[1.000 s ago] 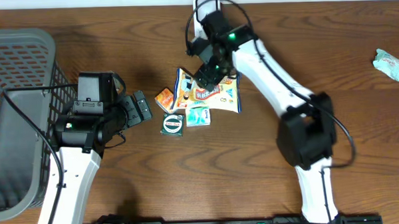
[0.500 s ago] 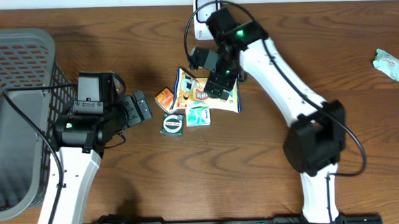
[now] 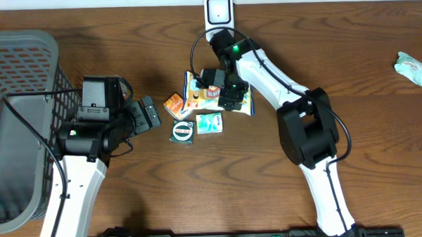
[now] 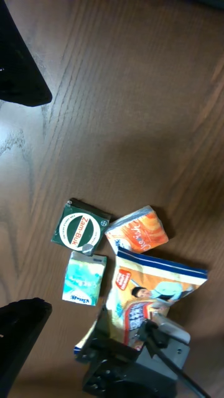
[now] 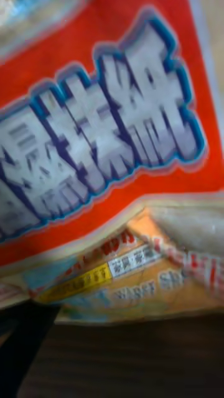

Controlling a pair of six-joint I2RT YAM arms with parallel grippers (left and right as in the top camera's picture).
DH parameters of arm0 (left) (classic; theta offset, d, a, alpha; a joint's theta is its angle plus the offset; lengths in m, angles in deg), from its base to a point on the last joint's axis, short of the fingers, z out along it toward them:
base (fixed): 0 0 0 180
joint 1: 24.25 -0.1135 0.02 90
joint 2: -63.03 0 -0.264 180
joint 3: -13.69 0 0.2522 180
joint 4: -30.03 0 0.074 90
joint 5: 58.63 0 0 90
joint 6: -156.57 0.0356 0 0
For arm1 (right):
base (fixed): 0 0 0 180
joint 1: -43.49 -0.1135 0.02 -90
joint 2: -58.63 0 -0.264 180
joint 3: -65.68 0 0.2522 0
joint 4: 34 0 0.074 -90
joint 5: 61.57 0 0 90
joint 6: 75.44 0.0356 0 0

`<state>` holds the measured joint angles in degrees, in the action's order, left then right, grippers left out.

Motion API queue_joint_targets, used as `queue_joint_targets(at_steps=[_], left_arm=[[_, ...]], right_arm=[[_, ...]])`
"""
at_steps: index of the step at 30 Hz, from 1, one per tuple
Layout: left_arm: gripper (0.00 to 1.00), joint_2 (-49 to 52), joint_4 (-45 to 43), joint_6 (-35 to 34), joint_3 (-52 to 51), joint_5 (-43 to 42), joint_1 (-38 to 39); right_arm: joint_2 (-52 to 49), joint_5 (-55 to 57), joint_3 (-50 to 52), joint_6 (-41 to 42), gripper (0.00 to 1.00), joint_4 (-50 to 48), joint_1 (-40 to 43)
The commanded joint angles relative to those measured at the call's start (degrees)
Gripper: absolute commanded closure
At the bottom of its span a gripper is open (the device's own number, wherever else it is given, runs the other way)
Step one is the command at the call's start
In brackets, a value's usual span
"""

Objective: Scan the item barcode

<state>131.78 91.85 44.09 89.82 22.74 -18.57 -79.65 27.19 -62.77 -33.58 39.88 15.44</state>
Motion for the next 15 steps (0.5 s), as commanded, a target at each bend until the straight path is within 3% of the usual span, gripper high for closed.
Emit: queue_joint_targets(at_steps=[1,2,3,4,15], left_arm=[[0.03,0.1,0.1,0.2,0.5,0.7,-0.3],[0.02,0.1,0.2,0.2,0.5,0.7,-0.3],[0.02,0.1,0.2,0.2,0.5,0.7,-0.3],[0.02,0.1,0.2,0.2,0.5,0.7,-0.3],[0.02,0.1,0.2,0.2,0.5,0.7,-0.3]], right_arm=[[-5.7,0.3,0.7,0.6,0.37,-0.6,-0.4],[-6.3,-0.7,0.7,1.6,0.77,-0.6,-0.5],[-6.7,-1.6,0.7,2.5,0.92,-0.7,-0.6],[-6.8,-2.8,0.7,3.3,0.99,-0.6,-0.7],[-3.7,-3.7,-0.8,25.3,0.99,-0.9,-1.7]])
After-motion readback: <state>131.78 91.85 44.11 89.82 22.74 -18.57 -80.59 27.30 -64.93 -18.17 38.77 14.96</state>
